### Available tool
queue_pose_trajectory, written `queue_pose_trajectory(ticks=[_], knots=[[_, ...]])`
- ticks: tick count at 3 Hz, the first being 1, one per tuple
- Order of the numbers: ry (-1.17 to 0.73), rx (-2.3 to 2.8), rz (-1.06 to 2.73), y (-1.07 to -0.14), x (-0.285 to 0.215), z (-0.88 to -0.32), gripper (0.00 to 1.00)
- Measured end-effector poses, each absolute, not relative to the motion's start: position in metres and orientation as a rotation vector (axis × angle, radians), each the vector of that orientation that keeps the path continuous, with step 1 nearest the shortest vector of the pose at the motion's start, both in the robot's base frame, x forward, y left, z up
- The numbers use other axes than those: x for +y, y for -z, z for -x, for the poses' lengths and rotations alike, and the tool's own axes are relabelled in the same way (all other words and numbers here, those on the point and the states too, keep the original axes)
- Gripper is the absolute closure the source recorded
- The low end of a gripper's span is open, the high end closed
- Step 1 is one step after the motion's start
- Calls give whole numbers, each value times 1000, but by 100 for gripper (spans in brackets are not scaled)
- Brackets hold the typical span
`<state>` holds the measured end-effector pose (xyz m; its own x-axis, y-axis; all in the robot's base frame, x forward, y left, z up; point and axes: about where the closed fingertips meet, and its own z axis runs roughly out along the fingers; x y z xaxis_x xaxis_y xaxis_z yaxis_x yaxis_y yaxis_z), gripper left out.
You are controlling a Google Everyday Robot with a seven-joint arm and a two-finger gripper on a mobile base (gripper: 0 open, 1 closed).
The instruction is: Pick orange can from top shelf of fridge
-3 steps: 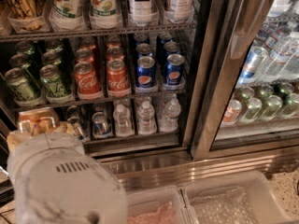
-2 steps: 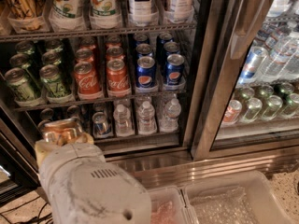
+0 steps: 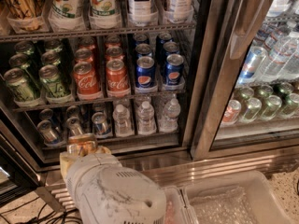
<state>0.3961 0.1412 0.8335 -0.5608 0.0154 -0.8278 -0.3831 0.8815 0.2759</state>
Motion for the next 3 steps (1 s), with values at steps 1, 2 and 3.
queue_pose_trajectory(ticks=[1,2,3], knots=[[-522,2163,241,-813,128,-388,100],[-498,2245,235,-784,117,-363,100],[-463,2226,312,-785,120,-361,100]])
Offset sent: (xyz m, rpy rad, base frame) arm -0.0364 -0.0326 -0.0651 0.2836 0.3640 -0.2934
